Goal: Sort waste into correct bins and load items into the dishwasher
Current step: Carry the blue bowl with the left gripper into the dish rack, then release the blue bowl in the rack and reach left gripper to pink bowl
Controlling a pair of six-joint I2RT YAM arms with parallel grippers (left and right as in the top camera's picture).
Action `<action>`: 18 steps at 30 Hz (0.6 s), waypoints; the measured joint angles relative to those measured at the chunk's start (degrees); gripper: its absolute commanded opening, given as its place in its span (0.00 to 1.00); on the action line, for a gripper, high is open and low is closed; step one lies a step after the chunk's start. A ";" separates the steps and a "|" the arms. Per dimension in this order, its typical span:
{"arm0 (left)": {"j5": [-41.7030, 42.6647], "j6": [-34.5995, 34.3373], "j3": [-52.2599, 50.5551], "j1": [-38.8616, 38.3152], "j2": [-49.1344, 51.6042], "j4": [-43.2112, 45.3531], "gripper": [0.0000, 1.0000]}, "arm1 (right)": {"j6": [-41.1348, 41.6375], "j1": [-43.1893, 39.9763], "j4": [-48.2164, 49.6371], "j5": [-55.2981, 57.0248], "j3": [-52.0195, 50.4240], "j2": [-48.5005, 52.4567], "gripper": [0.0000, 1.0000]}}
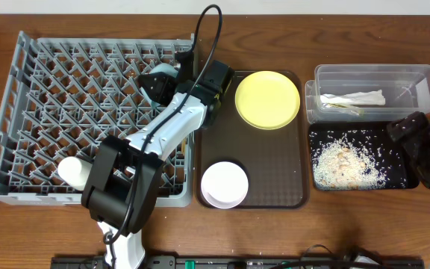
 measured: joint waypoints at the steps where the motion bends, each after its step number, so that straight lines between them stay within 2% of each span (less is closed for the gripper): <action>1: 0.20 0.02 0.00 -0.20 0.00 -0.17 0.38 | 0.00 0.00 0.00 0.00 0.00 0.00 0.99; 8: 3.72 -0.09 0.00 -3.54 0.02 -1.64 0.40 | 0.00 0.00 0.00 -0.02 0.00 0.00 0.99; 18: 14.97 -3.39 0.00 -8.52 -0.42 -9.88 0.45 | 0.00 0.00 0.00 -0.02 0.00 0.00 0.99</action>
